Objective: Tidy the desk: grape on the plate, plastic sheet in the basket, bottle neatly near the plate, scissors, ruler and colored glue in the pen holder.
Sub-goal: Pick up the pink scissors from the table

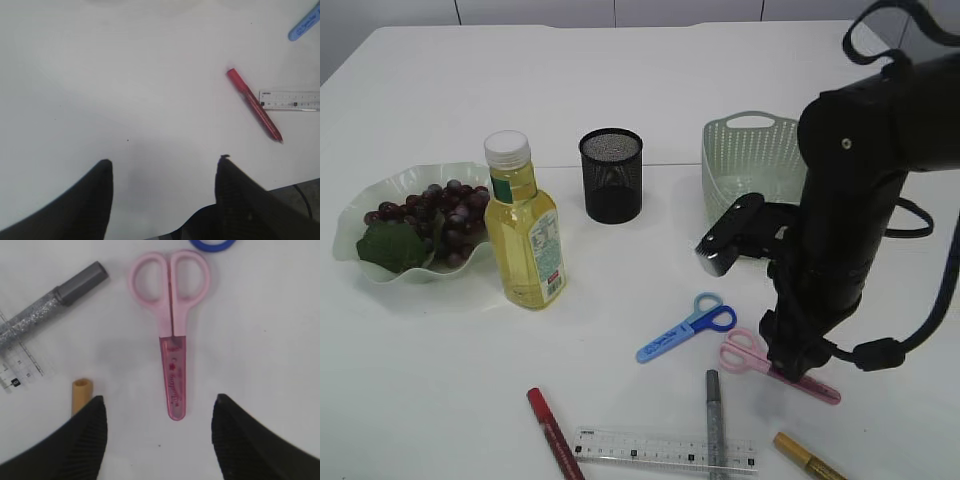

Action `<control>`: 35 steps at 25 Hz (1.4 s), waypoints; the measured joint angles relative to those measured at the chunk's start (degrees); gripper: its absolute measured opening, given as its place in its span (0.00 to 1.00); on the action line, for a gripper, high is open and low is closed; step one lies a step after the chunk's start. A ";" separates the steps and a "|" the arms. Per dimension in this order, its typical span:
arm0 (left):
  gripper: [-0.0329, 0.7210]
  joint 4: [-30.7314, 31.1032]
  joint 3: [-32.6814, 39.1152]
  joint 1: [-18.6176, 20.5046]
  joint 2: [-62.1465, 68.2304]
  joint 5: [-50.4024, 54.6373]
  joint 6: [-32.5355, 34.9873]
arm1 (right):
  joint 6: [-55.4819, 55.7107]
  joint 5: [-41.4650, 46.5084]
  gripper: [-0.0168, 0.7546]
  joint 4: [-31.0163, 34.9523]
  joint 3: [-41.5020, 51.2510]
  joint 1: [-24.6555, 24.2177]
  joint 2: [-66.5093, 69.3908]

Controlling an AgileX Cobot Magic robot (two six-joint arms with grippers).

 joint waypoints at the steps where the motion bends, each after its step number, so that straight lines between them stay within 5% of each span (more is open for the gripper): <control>1: 0.67 0.11 0.00 0.00 0.00 0.00 0.00 | -0.27 -0.40 0.64 0.29 0.01 0.00 0.75; 35: 0.67 1.75 0.00 0.00 0.00 -1.09 0.00 | -2.02 -5.36 0.55 1.11 -4.70 0.00 13.77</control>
